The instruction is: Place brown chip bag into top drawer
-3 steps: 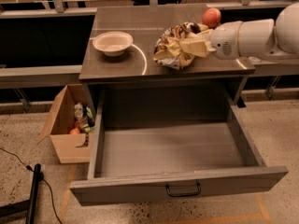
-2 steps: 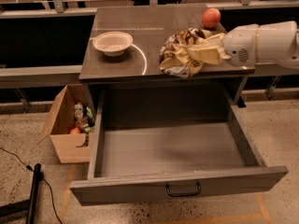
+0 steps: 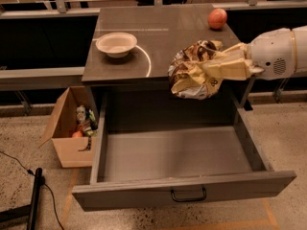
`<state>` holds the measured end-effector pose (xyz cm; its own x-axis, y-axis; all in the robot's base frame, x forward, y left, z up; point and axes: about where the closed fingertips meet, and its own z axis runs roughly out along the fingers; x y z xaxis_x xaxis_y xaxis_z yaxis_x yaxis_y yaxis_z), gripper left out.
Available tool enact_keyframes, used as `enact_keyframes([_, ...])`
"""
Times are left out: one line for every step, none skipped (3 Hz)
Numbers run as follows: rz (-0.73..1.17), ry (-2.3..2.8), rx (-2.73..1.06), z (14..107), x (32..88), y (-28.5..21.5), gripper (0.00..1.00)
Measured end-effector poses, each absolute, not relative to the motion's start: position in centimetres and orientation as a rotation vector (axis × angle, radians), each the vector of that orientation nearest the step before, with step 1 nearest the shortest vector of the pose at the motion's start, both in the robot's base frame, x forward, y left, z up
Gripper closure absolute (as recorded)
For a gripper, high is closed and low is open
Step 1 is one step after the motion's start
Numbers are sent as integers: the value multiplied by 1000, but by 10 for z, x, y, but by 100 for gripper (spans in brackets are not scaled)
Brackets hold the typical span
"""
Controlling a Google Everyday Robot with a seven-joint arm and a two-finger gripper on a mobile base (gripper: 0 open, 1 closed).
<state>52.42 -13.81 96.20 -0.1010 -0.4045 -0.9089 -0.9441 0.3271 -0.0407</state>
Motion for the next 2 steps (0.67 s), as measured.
enact_keyframes([741, 1678, -1228, 962, 524, -138, 100])
enact_keyframes([756, 1709, -1270, 952, 497, -130, 100])
